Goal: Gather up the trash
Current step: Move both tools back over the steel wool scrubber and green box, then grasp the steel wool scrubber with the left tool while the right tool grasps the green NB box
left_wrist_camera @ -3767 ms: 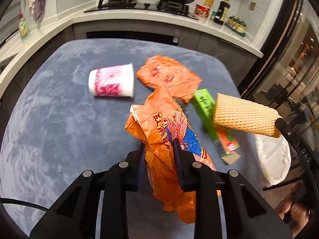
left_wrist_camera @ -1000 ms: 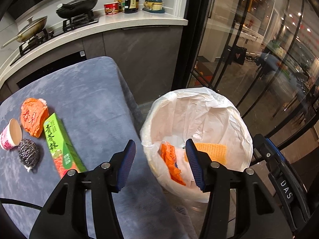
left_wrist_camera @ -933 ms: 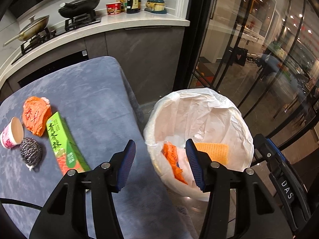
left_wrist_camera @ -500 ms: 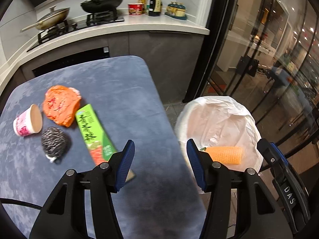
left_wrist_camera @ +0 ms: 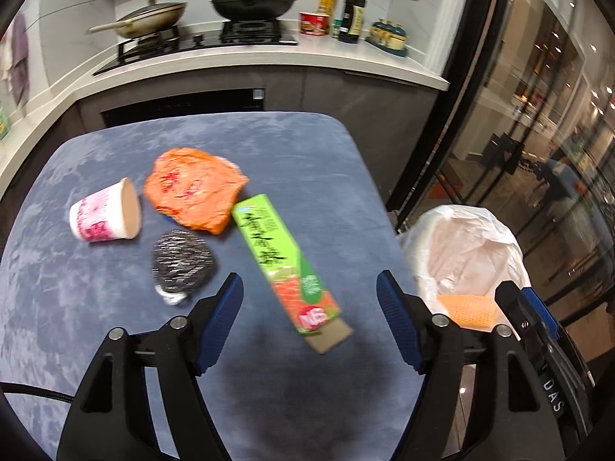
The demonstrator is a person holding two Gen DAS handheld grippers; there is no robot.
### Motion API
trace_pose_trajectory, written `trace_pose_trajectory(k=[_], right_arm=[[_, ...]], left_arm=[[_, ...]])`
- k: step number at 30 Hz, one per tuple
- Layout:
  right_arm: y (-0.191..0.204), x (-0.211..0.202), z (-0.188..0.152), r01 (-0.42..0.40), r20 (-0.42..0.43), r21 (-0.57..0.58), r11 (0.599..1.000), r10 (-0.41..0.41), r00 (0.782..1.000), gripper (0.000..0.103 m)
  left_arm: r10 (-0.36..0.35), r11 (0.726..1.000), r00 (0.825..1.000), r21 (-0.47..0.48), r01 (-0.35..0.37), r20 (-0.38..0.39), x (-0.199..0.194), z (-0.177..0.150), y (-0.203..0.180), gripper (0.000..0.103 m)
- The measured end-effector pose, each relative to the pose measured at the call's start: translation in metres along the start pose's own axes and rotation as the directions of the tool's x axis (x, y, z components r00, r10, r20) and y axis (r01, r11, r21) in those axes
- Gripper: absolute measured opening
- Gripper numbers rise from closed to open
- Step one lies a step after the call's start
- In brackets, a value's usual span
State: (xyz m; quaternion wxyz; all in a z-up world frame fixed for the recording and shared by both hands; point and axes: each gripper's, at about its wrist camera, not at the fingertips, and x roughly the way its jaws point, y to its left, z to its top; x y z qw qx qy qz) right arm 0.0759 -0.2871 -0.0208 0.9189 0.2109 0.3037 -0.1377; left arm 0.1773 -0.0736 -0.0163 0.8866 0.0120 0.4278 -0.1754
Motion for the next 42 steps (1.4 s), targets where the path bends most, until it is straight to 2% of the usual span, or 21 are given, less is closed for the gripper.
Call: trace_pose_trajectory(k=[5, 11, 21, 33, 35, 42], right_arm=[[0.028, 0.011, -0.007, -0.024, -0.029, -0.042, 0.999, 0.022, 0.999, 0.055], [0.064, 0.030, -0.020, -0.054, -0.080, -0.099, 0.994, 0.046, 0.996, 0.055], [0.107, 0.067, -0.036, -0.084, -0.161, -0.182, 0.980, 0.054, 0.986, 0.056], [0.125, 0.105, -0.049, -0.082, -0.226, -0.232, 0.969, 0.029, 0.974, 0.056], [0.126, 0.109, -0.050, -0.081, -0.231, -0.234, 0.969, 0.026, 0.973, 0.056], [0.123, 0.123, -0.052, -0.084, -0.252, -0.229, 0.970, 0.025, 0.967, 0.056]], left_arm=[[0.030, 0.998, 1.000, -0.053, -0.031, -0.008, 0.000, 0.000, 0.037, 0.069], [0.065, 0.992, 0.997, -0.110, -0.068, -0.030, 0.006, -0.003, 0.079, 0.069], [0.080, 0.982, 0.993, -0.165, -0.093, -0.083, 0.027, -0.009, 0.121, 0.069], [0.059, 0.983, 0.991, -0.167, -0.079, -0.123, 0.057, -0.008, 0.128, 0.070], [0.056, 0.984, 0.991, -0.160, -0.076, -0.124, 0.060, -0.008, 0.125, 0.074], [0.043, 0.988, 0.990, -0.143, -0.062, -0.135, 0.075, -0.005, 0.116, 0.077]])
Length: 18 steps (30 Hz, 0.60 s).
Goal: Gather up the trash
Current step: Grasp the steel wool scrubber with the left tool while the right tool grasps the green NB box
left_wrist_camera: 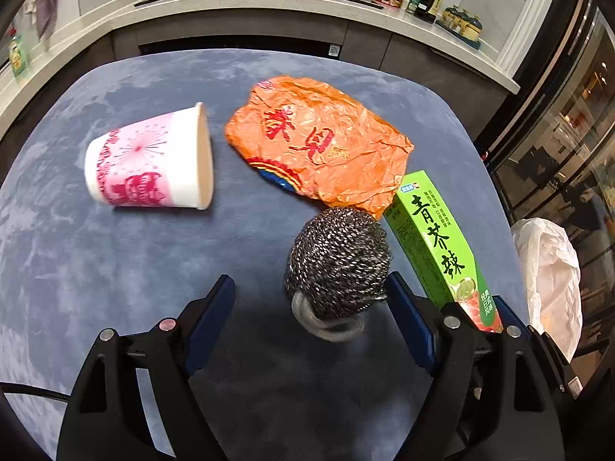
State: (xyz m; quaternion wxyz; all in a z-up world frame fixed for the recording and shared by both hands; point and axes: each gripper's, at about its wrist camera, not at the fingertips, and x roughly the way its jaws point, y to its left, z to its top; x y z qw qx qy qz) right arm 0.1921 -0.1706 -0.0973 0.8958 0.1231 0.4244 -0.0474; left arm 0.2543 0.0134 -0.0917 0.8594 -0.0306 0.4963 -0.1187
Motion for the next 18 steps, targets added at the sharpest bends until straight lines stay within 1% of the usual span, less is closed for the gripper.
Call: trace_pose_trajectory(k=[6, 10, 13, 14, 15, 16, 18], right_arm=[[-0.002, 0.008, -0.002, -0.009, -0.011, 0.006, 1.000, 0.009, 1.000, 0.056], [-0.003, 0.010, -0.003, -0.017, -0.013, 0.014, 1.000, 0.017, 1.000, 0.056], [-0.004, 0.010, -0.003, -0.017, -0.012, 0.015, 1.000, 0.018, 1.000, 0.054], [-0.004, 0.010, -0.003, -0.018, -0.011, 0.016, 1.000, 0.018, 1.000, 0.053], [-0.004, 0.010, -0.003, -0.020, -0.009, 0.018, 1.000, 0.020, 1.000, 0.052], [-0.005, 0.009, -0.002, -0.021, -0.007, 0.020, 1.000, 0.021, 1.000, 0.050], [-0.006, 0.008, -0.002, -0.026, -0.005, 0.023, 0.999, 0.026, 1.000, 0.045]], left_arm=[[-0.011, 1.000, 1.000, 0.003, 0.011, -0.017, 0.012, 0.002, -0.006, 0.077], [-0.004, 1.000, 1.000, 0.009, 0.004, -0.020, 0.017, 0.002, -0.010, 0.076], [-0.010, 1.000, 1.000, 0.012, 0.010, -0.016, 0.017, 0.002, -0.011, 0.068], [-0.014, 1.000, 1.000, 0.013, 0.014, -0.016, 0.017, 0.002, -0.012, 0.062], [-0.019, 1.000, 1.000, 0.013, 0.020, -0.016, 0.016, 0.002, -0.012, 0.057], [-0.028, 1.000, 0.999, 0.013, 0.028, -0.016, 0.015, 0.002, -0.013, 0.054], [-0.030, 0.999, 0.999, 0.018, 0.030, -0.013, 0.012, 0.002, -0.015, 0.050]])
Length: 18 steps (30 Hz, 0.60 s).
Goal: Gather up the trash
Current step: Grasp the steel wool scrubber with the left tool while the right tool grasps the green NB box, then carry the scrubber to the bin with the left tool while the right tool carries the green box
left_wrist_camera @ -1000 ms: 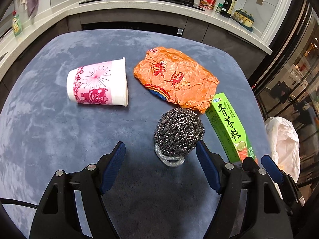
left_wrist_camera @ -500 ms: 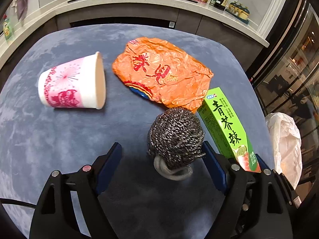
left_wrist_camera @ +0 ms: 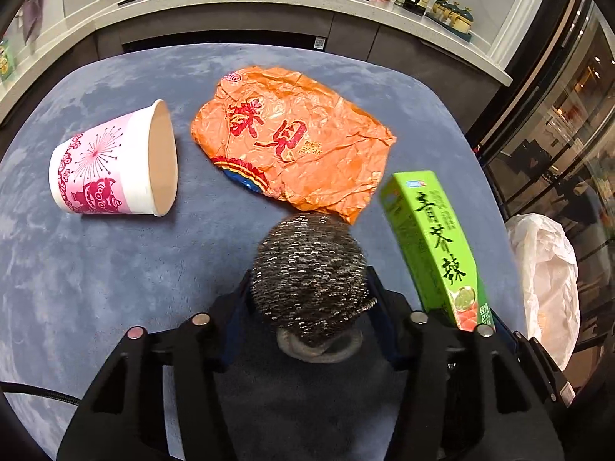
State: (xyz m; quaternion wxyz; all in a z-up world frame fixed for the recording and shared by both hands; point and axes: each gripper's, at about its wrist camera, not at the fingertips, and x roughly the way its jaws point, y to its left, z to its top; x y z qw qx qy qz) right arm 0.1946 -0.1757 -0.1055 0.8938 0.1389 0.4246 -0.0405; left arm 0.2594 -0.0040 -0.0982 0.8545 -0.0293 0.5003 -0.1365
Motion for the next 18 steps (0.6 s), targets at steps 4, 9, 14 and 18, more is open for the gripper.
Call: trace_pose_trajectory(k=[4, 9, 14, 18], right_arm=[[-0.004, -0.008, 0.001, -0.006, 0.014, 0.004, 1.000, 0.006, 1.000, 0.043], [-0.010, -0.024, 0.003, -0.015, 0.044, 0.015, 1.000, 0.015, 0.999, 0.039], [-0.020, -0.044, 0.006, -0.024, 0.081, 0.034, 0.999, 0.021, 0.996, 0.038], [-0.032, -0.065, 0.008, -0.025, 0.122, 0.054, 0.998, 0.018, 0.992, 0.038]], left_arm=[[0.003, 1.000, 1.000, 0.005, -0.003, 0.005, -0.006, -0.002, -0.004, 0.049], [0.004, 1.000, 1.000, 0.015, -0.004, 0.018, -0.019, -0.007, -0.012, 0.049], [-0.002, 0.999, 0.999, 0.040, 0.000, 0.041, -0.036, -0.012, -0.026, 0.049], [-0.011, 0.997, 0.998, 0.074, 0.006, 0.060, -0.051, -0.017, -0.044, 0.049]])
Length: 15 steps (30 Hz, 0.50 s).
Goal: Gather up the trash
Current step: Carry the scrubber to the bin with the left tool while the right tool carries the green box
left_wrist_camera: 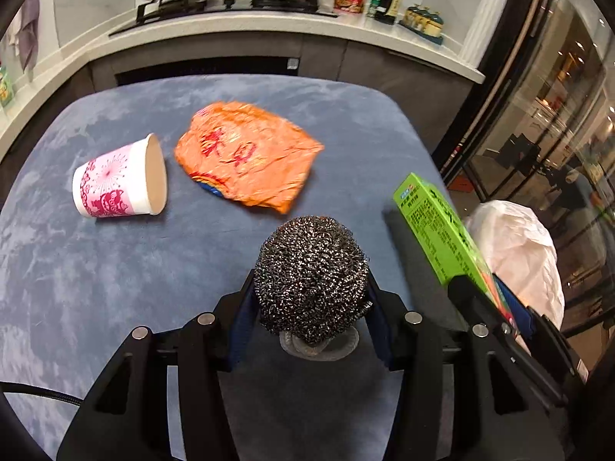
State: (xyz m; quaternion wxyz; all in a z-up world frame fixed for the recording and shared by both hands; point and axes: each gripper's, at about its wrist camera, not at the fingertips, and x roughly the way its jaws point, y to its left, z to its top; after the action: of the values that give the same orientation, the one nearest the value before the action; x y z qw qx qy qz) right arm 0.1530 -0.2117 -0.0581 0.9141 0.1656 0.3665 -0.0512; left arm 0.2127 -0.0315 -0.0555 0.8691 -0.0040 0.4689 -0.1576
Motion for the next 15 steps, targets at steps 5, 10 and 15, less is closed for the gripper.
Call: trace_pose_trajectory(k=[5, 10, 15], right_arm=[[-0.021, -0.027, 0.005, 0.009, 0.052, 0.031, 0.999, -0.011, 0.999, 0.038], [-0.046, -0.049, 0.007, 0.028, 0.092, 0.067, 0.997, -0.034, 0.995, 0.038], [-0.077, -0.069, 0.004, 0.054, 0.120, 0.115, 0.992, -0.068, 0.991, 0.038]], left_arm=[[-0.012, 0.999, 1.000, 0.044, 0.011, 0.019, -0.014, -0.005, -0.027, 0.049], [-0.028, 0.995, 0.999, 0.092, 0.025, 0.032, -0.024, -0.010, -0.058, 0.049], [-0.044, 0.990, 0.998, 0.139, 0.039, 0.036, -0.029, -0.017, -0.088, 0.049]])
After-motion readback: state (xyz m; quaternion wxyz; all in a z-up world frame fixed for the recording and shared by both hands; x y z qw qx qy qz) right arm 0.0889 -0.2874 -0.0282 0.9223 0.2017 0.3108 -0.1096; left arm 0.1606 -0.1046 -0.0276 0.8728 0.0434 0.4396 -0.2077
